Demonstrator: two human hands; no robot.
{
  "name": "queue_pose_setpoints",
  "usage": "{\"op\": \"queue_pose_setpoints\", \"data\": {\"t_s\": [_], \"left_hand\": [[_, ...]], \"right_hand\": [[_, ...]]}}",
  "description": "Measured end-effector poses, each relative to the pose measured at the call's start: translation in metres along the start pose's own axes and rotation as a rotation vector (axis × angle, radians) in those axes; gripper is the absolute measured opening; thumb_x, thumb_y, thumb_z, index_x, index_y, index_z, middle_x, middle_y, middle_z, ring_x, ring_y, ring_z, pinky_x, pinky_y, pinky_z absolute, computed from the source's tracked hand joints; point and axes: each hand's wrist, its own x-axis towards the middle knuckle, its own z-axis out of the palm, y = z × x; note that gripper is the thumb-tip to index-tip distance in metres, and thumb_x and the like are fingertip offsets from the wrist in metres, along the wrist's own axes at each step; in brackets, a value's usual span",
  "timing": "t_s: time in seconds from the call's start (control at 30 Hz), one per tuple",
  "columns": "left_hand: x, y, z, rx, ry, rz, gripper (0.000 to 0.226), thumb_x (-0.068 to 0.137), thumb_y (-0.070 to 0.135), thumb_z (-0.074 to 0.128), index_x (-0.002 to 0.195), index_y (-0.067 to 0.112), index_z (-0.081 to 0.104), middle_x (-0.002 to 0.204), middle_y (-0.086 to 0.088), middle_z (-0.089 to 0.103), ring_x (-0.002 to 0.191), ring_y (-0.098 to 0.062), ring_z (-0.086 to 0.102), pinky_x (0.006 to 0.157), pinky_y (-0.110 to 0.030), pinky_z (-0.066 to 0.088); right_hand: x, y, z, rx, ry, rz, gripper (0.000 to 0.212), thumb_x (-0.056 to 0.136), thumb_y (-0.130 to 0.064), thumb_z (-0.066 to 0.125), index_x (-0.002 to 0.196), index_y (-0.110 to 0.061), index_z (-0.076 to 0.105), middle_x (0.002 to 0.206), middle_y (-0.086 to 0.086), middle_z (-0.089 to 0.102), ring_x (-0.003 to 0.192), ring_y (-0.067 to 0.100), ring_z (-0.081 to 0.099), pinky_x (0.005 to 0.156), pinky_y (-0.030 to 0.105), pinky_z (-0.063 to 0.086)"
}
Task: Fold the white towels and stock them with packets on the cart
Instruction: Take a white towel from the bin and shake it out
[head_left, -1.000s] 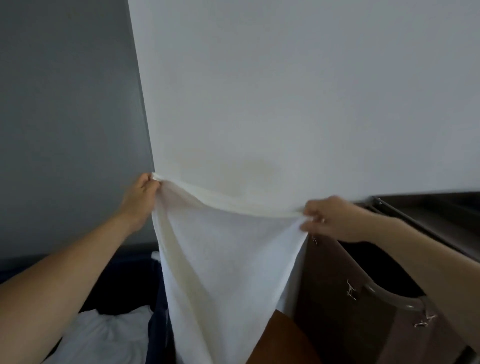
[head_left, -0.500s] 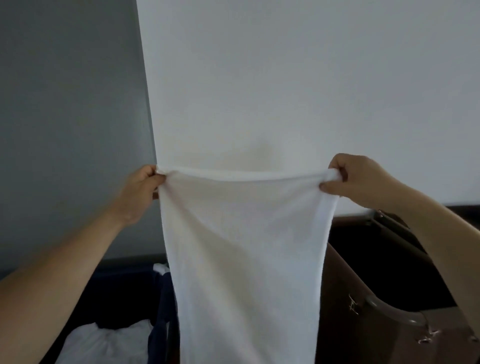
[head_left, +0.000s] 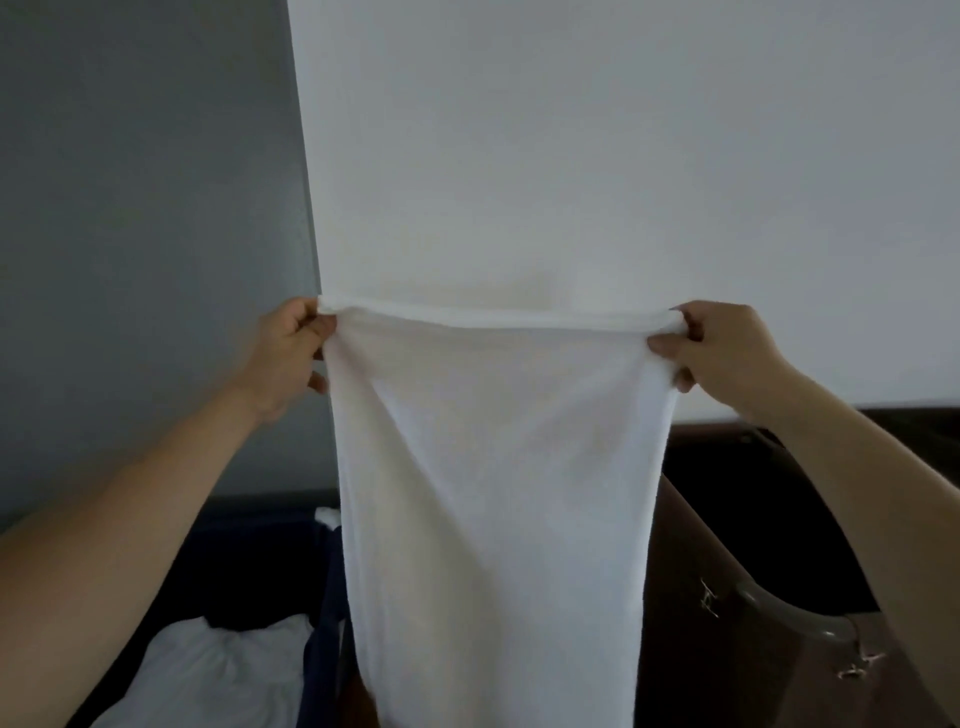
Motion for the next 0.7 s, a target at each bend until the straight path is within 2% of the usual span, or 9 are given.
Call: {"op": "queue_pose_setpoints", "data": {"t_s": [0.03,0.1,0.2,0.27,0.37,0.47,0.57,0.7], "left_hand": [[-0.002,-0.002,0.002,-0.036,-0.006,-0.030,0.016,0.104,0.014,0.046,0.098,0.019,0.060,0.093,-0.009,0.057,0.076,-0.021,0.058,0.042,-0.024,0.052],[-0.002,0.000,0.006,-0.114,0.029,-0.044,0.017,0.104,0.014,0.046,0.097,0.019,0.060,0.096,-0.010,0.055,0.079,-0.023,0.059,0.051,-0.034,0.060],[0.003,0.003,0.008,-0.088,0.091,-0.032,0.017,0.105,0.016,0.046,0.096,0.020,0.060,0.103,-0.013,0.051,0.087,-0.028,0.056,0.054,-0.039,0.061],[0.004,-0.001,0.008,-0.053,0.086,-0.022,0.016,0.105,0.016,0.046,0.098,0.020,0.060,0.102,-0.011,0.051,0.088,-0.026,0.055,0.054,-0.036,0.061],[0.005,-0.006,0.014,-0.034,0.087,-0.033,0.019,0.105,0.016,0.045,0.094,0.023,0.059,0.099,-0.002,0.053,0.087,-0.020,0.055,0.053,-0.031,0.060],[0.011,-0.010,0.022,-0.007,0.094,-0.072,0.018,0.105,0.017,0.044,0.095,0.020,0.058,0.096,-0.003,0.050,0.084,-0.021,0.054,0.052,-0.030,0.060],[0.018,-0.018,0.032,0.017,0.113,-0.110,0.014,0.105,0.015,0.044,0.099,0.013,0.056,0.092,-0.007,0.046,0.081,-0.022,0.050,0.051,-0.030,0.060],[0.029,-0.026,0.045,0.047,0.169,-0.163,0.011,0.106,0.016,0.043,0.108,0.009,0.052,0.090,-0.001,0.044,0.079,-0.017,0.048,0.048,-0.027,0.058]], "right_hand": [[0.002,0.000,0.000,-0.007,0.068,-0.012,0.010,0.088,-0.009,0.068,0.086,-0.018,0.064,0.072,0.016,0.066,0.051,0.021,0.056,0.063,0.036,0.050],[0.005,0.002,0.004,0.077,0.191,-0.012,0.020,0.088,-0.008,0.068,0.077,-0.024,0.060,0.068,0.008,0.062,0.046,0.017,0.055,0.059,0.037,0.051],[0.005,0.009,0.015,0.097,0.127,0.025,0.019,0.090,-0.010,0.065,0.078,-0.021,0.056,0.069,0.004,0.060,0.045,0.015,0.055,0.061,0.044,0.053],[0.007,0.014,0.016,0.078,0.114,0.014,0.018,0.092,-0.011,0.064,0.080,-0.022,0.055,0.069,0.003,0.060,0.048,0.018,0.056,0.062,0.042,0.053],[0.016,0.018,0.018,0.106,0.148,0.006,0.010,0.093,-0.013,0.061,0.087,-0.018,0.057,0.071,0.001,0.060,0.054,0.023,0.059,0.068,0.047,0.057],[0.024,0.026,0.026,0.094,0.113,0.041,0.004,0.093,-0.016,0.062,0.093,-0.014,0.058,0.075,0.000,0.061,0.057,0.023,0.062,0.071,0.050,0.058],[0.034,0.035,0.029,0.105,0.091,0.071,0.005,0.094,-0.016,0.061,0.095,-0.012,0.059,0.081,0.003,0.063,0.058,0.021,0.064,0.073,0.047,0.058],[0.050,0.042,0.036,0.150,0.040,0.109,0.004,0.095,-0.015,0.060,0.096,-0.012,0.059,0.093,0.007,0.065,0.066,0.023,0.068,0.076,0.044,0.060]]}}
